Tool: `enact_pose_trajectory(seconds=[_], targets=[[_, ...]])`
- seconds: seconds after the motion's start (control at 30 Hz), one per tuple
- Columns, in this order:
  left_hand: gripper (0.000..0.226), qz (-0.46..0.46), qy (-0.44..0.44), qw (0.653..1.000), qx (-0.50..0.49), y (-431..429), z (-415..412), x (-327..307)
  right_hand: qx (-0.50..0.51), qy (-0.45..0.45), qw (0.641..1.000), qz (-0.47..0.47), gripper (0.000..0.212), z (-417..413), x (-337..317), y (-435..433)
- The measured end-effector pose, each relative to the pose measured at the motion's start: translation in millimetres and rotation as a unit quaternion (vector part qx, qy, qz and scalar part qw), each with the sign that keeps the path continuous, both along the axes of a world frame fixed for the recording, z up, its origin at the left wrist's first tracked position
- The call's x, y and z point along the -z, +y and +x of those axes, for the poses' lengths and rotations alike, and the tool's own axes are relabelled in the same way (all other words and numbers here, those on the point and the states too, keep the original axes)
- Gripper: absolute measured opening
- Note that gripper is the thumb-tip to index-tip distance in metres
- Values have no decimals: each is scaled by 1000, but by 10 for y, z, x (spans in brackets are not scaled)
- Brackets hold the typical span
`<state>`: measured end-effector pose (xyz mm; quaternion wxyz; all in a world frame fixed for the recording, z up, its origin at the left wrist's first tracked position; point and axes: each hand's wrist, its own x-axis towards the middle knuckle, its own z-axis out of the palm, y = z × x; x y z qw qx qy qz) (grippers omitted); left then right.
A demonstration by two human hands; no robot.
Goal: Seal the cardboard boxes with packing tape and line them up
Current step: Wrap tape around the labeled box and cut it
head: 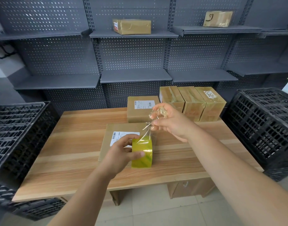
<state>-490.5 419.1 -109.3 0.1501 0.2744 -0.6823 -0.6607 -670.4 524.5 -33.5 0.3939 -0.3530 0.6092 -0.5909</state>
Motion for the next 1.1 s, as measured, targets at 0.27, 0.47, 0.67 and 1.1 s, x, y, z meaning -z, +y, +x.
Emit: enact_pose_trajectory(seconds=[0.27, 0.47, 0.67, 1.1], targets=[[49, 24, 3, 1000, 16, 3, 19, -17, 7, 69, 997, -23, 43, 5, -70, -80], [55, 27, 9, 1000, 11, -10, 52, -7, -7, 87, 996, -12, 39, 3, -49, -117], [65, -26, 3, 1000, 15, 7, 66, -16, -79, 187, 972, 121, 75, 66, 38, -152], [65, -67, -1, 998, 0, -45, 134, -20, -136, 405, 880, 209, 123, 61, 13, -105]])
